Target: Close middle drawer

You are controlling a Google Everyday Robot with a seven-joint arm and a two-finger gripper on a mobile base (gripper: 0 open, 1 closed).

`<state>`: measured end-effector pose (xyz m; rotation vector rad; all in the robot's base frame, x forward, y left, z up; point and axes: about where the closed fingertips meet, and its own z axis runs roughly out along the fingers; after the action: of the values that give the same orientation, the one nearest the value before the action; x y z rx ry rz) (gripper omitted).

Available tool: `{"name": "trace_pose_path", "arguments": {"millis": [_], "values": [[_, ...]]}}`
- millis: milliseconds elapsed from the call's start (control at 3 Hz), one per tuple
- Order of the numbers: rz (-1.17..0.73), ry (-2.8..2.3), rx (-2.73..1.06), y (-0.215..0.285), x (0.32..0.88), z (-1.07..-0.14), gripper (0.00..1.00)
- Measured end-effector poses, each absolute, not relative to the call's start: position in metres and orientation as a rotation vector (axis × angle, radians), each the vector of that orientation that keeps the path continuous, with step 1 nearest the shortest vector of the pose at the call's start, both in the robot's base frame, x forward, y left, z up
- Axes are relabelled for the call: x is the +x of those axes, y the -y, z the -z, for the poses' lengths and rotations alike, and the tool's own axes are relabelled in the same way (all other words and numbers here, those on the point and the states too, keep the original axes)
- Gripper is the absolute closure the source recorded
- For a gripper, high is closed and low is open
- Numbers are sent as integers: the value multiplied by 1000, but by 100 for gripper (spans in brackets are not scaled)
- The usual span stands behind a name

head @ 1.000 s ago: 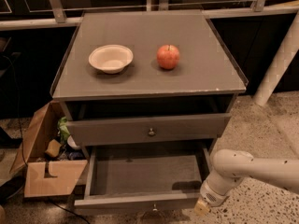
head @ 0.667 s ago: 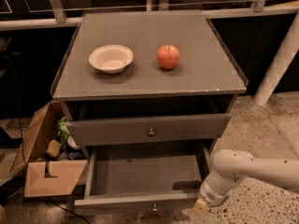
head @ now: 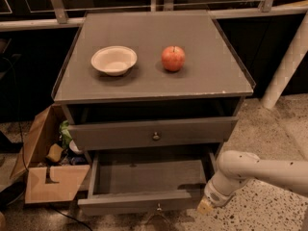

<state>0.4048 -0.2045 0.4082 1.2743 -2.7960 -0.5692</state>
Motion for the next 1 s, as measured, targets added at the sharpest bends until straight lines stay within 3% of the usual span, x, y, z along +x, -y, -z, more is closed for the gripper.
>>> {"name": "trace_pose_path", "arguments": {"millis": [667, 1000], "values": [[471, 2940, 1242, 211, 470, -409, 100], [471, 2940, 1242, 211, 470, -408, 100]]}}
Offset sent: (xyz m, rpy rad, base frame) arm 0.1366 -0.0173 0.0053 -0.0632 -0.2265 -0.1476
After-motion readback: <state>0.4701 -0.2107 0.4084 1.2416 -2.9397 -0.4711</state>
